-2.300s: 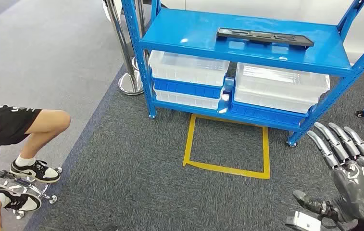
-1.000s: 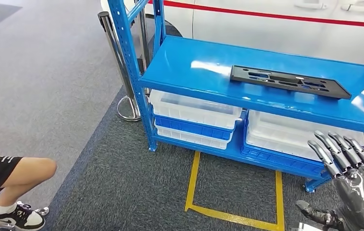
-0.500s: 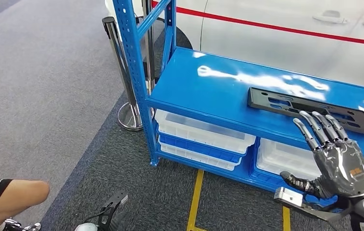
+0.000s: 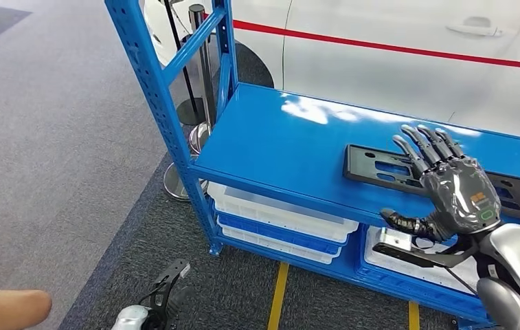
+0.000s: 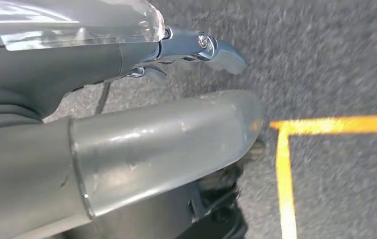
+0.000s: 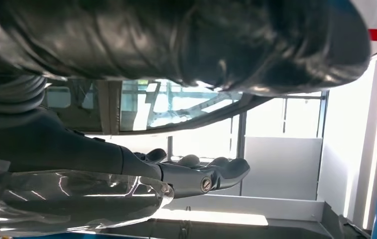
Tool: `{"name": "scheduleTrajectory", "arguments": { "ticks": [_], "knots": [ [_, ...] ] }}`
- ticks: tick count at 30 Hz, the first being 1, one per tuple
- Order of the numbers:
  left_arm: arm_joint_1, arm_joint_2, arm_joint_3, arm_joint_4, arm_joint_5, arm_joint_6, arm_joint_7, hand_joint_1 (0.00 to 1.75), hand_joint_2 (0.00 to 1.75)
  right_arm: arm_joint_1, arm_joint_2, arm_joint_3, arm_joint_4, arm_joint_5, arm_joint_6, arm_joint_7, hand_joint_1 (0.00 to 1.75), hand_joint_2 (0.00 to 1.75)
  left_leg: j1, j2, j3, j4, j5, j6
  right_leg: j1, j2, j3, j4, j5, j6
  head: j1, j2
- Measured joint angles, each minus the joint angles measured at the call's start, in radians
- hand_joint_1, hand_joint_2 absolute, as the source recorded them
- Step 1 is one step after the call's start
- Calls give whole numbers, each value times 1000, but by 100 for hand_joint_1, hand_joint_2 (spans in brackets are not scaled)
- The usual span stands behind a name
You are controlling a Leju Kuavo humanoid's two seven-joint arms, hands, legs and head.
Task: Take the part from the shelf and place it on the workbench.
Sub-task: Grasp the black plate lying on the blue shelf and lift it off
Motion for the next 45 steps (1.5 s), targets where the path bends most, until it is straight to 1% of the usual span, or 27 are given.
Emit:
{"name": "scheduleTrajectory", "arguments": {
  "ticks": [1, 2, 3, 4, 5, 6, 8, 9, 11, 15, 16, 20, 25, 29, 32, 35, 40, 45],
  "knots": [
    [-4, 5, -2, 8, 2, 0, -1, 0, 0, -11, 7, 6, 8, -1, 2, -1, 0, 0, 0, 2, 15, -68, 57, 3, 0, 0, 11, 1, -8, 4, 0, 0],
    [-7, 10, -5, 14, 3, 0, -1, 0, 0, -20, 13, 11, 14, -2, 4, -2, 0, 0, -2, 3, 29, -124, 95, 8, 0, 0, 17, 2, -14, 8, 0, 0],
    [-10, 14, -7, 20, 4, 1, -2, 0, 0, -28, 17, 15, 20, -3, 5, -2, 0, 0, -4, 3, 38, -159, 117, 14, 1, 0, 19, 3, -19, 13, 1, 0],
    [-11, 18, -9, 25, 5, 1, -2, 0, 0, -34, 20, 19, 25, -4, 6, -2, 0, 0, -6, 3, 41, -172, 123, 21, 2, 1, 19, 5, -24, 18, 1, 0],
    [-13, 20, -10, 30, 9, 2, -2, 0, 0, -40, 23, 23, 29, -4, 7, -3, 0, 0, -7, 2, 42, -173, 123, 25, 3, 0, 18, 6, -27, 18, 1, 0],
    [-14, 21, -10, 35, 13, 2, -2, 0, 0, -46, 25, 27, 34, -6, 8, -4, 0, 0, -7, 1, 44, -174, 133, 27, 4, -1, 18, 7, -29, 16, 1, 0],
    [-17, 23, -11, 44, 25, 3, -2, 0, 0, -61, 31, 35, 44, -8, 10, -5, 0, 0, -7, -1, 44, -175, 138, 26, 5, -2, 21, 6, -31, 8, 1, 0],
    [-20, 24, -11, 49, 31, 3, -2, 0, 0, -71, 36, 39, 49, -10, 12, -6, 0, 0, -8, -2, 44, -175, 137, 27, 4, -3, 22, 4, -31, 9, 1, 0],
    [-25, 28, -11, 57, 43, 4, -2, 0, 0, -91, 46, 47, 62, -19, 18, -8, 0, 0, -9, -2, 44, -175, 135, 31, 4, -3, 24, 0, -32, 11, 1, 0],
    [-32, 32, -11, 73, 51, 22, 2, 0, 0, -117, 63, 61, 93, -43, 37, -8, 0, 0, -10, -2, 44, -175, 132, 35, 2, -3, 26, -5, -32, 26, 1, 0],
    [-32, 32, -11, 78, 51, 29, 4, 0, 0, -121, 68, 64, 105, -49, 43, -6, 0, 0, -10, -2, 44, -175, 132, 35, 2, -3, 26, -5, -32, 28, 1, 0],
    [-35, 32, -13, 95, 54, 42, 8, 0, 0, -151, 95, 69, 191, -67, 70, 0, 0, 0, -10, -1, 45, -175, 132, 36, 2, -3, 26, -5, -31, 32, 1, 0],
    [-37, 32, -13, 108, 56, 42, 10, 0, 0, -175, 118, 74, 266, -72, 75, -2, 0, 0, -9, -1, 45, -175, 133, 36, 4, -4, 25, -4, -31, 33, 1, 0],
    [-38, 32, -13, 115, 61, 42, 11, 0, 0, -183, 127, 75, 299, -76, 89, -2, 0, 175, -8, -1, 45, -175, 133, 36, 6, -3, 25, -4, -31, 33, 1, 0],
    [-39, 32, -13, 120, 68, 41, 12, 0, 0, -186, 133, 80, 338, -75, 109, 1, 0, 175, -7, -1, 45, -175, 133, 36, 6, -3, 24, -3, -31, 33, 1, 0],
    [-39, 32, -13, 126, 69, 36, 14, 0, 0, -186, 148, 90, 404, -57, 108, -5, 0, 175, -7, -1, 45, -176, 133, 36, 7, -3, 24, -3, -32, 33, 1, 0],
    [-39, 35, -13, 132, 69, 33, 15, 0, 0, -192, 190, 111, 523, -28, 100, -19, 0, 175, -7, -1, 45, -176, 133, 36, 7, -3, 24, -3, -32, 33, 1, 0],
    [-44, 37, -15, 133, 69, 33, 20, 0, 0, -218, 247, 152, 630, -1, 120, -29, 0, 175, -6, -1, 45, -176, 133, 36, 7, -3, 24, -3, -32, 33, 1, 0]
  ]
}}
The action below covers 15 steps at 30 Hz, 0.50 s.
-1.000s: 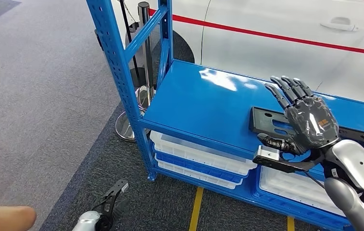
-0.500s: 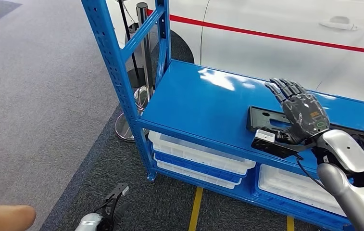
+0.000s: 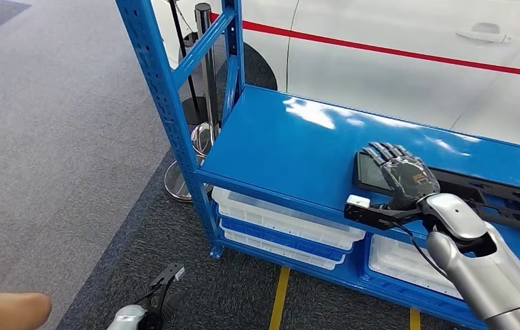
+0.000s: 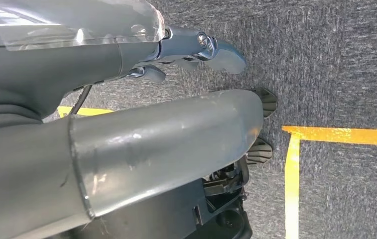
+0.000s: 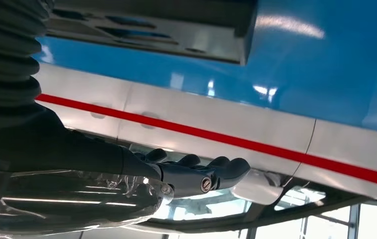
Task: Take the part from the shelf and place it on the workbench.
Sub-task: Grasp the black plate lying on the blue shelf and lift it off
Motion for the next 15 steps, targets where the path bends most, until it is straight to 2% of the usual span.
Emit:
{"name": "scheduleTrajectory", "arguments": {
  "ticks": [4, 10, 15],
  "knots": [
    [-6, 0, -1, 0, 0, 1, 3, 0, 0, -9, 41, 28, 51, 7, 6, 0, 0, 175, 0, 0, 0, 0, 0, 0, 0, 0, 0, 0, 0, 0, 0, 0],
    [-8, 0, -2, 1, 0, 0, 5, 0, 0, -19, 72, 46, 93, 14, 11, 2, 0, 175, 0, 0, 0, 0, 0, 0, 0, 0, 0, 0, 0, 0, 0, 0],
    [-15, -5, -15, 1, 14, 1, 12, 0, 0, -34, 116, 75, 139, 47, -7, 38, 0, 175, 0, 0, 0, 0, 0, 0, 0, 0, 0, 0, 0, 0, 0, 0]
  ]
}}
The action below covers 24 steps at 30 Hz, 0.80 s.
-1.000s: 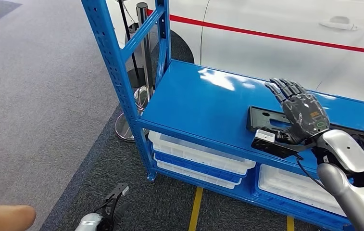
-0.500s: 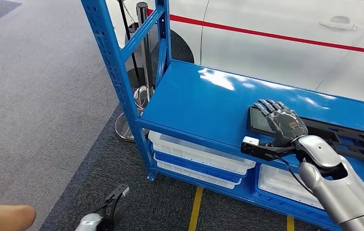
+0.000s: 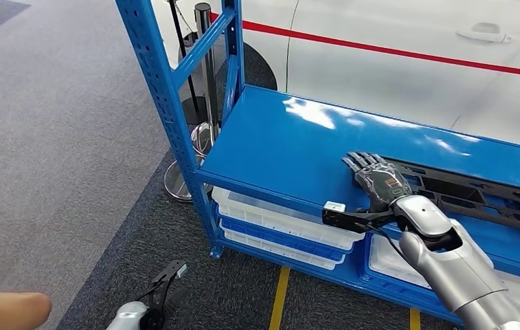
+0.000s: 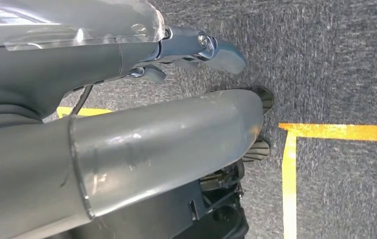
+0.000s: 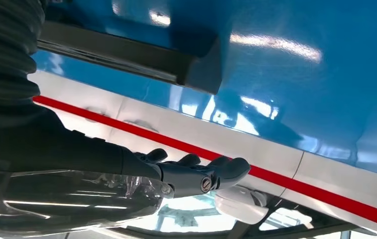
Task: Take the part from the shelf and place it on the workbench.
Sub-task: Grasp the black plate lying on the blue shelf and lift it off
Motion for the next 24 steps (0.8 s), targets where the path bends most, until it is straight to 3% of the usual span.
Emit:
{"name": "scheduleTrajectory", "arguments": {
  "ticks": [12, 24],
  "knots": [
    [-15, -23, -11, 0, 51, 25, 28, 0, 0, -18, 111, 26, 148, 133, -179, 231, 0, 175, 1, 0, 0, 0, 0, 0, 0, 0, 0, 0, 0, 0, 0, 0],
    [-17, -25, -29, 0, 92, 31, 36, 0, 0, -23, 126, 12, 304, 238, -175, 327, 0, 175, 0, 1, 0, 0, 0, 0, 0, 1, -1, 0, 0, 0, 0, 0]
  ]
}}
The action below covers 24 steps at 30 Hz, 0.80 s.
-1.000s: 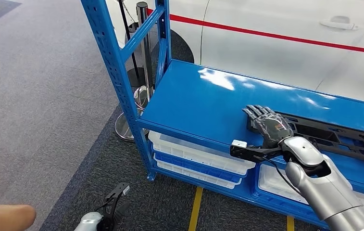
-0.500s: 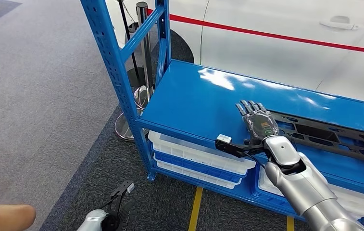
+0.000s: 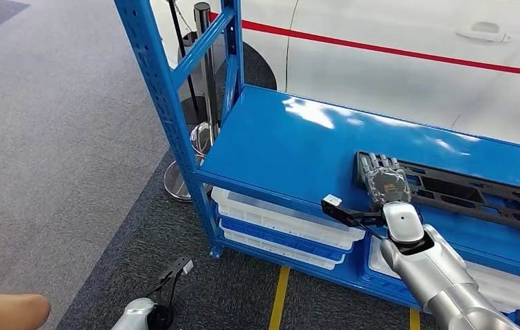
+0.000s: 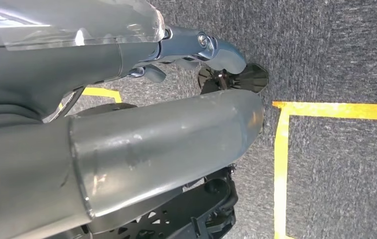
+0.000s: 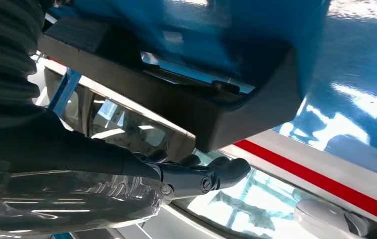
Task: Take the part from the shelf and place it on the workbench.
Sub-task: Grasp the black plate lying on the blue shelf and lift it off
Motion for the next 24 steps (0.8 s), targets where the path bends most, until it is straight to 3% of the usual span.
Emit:
{"name": "scheduleTrajectory", "arguments": {
  "ticks": [11, 15, 17, 24],
  "knots": [
    [0, 1, -6, 0, 15, -11, 0, 0, 0, -7, -13, -23, 37, 29, 11, 43, 0, 175, 0, 0, 1, 0, 0, 0, 0, 1, 0, 0, 0, 0, 0, 0],
    [1, 2, -6, 0, 21, -9, -1, 0, 0, -1, -14, -44, 40, 36, 1, 65, 167, 175, 0, 0, 0, 0, 0, 0, 0, 1, 0, 0, 0, 0, 0, 0],
    [1, 2, -7, 0, 24, -9, -1, 0, 0, 8, -14, -57, 40, 40, 0, 66, 174, 175, 0, 0, 0, 0, 0, 0, 0, 1, 0, 0, 0, 0, 0, 0],
    [4, 3, -23, 0, 42, -11, -6, 0, 0, 32, -13, -123, 32, 56, -9, 47, 175, 175, 0, 0, 0, 0, -1, -1, 0, 1, 0, 0, 0, 0, 0, 0]
  ]
}}
